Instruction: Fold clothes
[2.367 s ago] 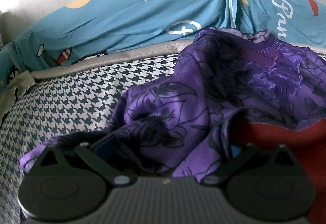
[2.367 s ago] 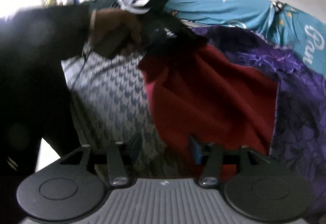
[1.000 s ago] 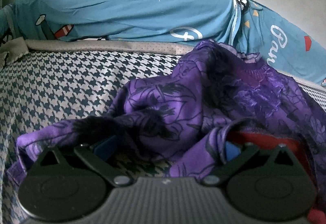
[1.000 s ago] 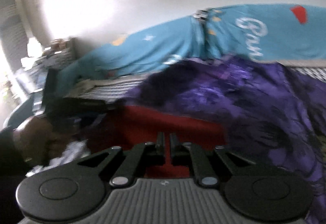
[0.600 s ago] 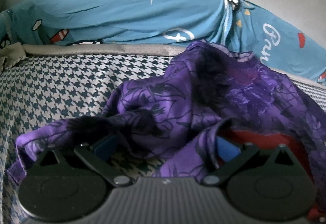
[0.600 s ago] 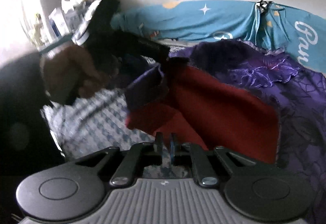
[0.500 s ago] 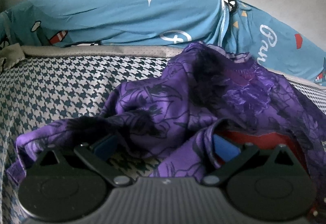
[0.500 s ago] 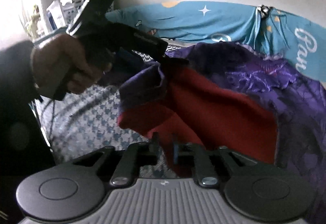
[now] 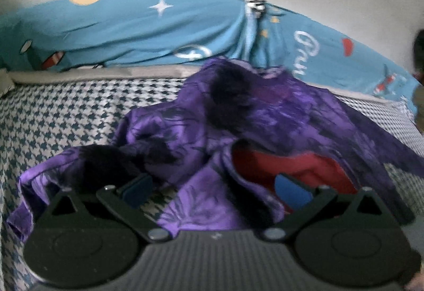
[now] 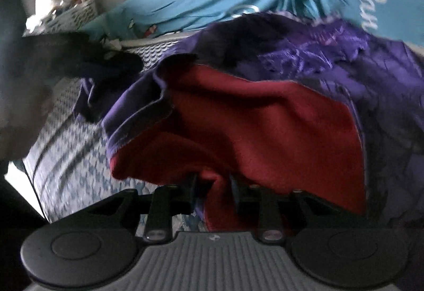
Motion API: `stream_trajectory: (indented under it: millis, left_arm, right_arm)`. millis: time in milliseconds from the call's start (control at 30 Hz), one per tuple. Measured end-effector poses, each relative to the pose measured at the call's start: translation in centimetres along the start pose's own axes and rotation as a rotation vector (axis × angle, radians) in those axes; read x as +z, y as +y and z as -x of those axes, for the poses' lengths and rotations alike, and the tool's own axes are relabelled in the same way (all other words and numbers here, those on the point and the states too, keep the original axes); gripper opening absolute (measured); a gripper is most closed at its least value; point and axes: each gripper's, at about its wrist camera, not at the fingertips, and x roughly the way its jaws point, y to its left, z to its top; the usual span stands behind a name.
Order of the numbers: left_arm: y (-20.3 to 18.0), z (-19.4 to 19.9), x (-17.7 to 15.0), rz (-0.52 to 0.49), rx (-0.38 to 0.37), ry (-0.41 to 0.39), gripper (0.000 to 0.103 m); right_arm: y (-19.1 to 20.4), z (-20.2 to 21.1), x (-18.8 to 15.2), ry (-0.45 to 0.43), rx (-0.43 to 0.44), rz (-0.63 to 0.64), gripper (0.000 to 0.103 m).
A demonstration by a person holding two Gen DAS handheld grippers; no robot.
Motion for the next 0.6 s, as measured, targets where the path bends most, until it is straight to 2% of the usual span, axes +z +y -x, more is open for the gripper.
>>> stream_trajectory:
  millis: [167, 267, 467, 600]
  left_arm:
    - [-1.0, 0.8, -0.8, -0.006, -0.073, 0.003, 0.103]
    - [-1.6, 0.9, -1.0, -0.01, -0.117, 0.005, 0.103]
    - [-3.4, 2.0, -0.9, -0.066, -0.15, -0.031, 0.103]
    - [-4.3, 1.7, -1.1, -0.102, -0.164, -0.022, 0.098]
  right_arm:
    - [-1.0, 0.0, 0.4, 0.004, 0.024, -0.123, 0.02]
    - [-0.6, 0.0, 0.4, 0.0, 0.008, -0.087, 0.02]
    - [-0.2, -0.1, 0.3, -0.009, -0.001, -0.054, 0.02]
    - [0.1, 0.2, 0.2, -0.024, -0.011, -0.021, 0.02]
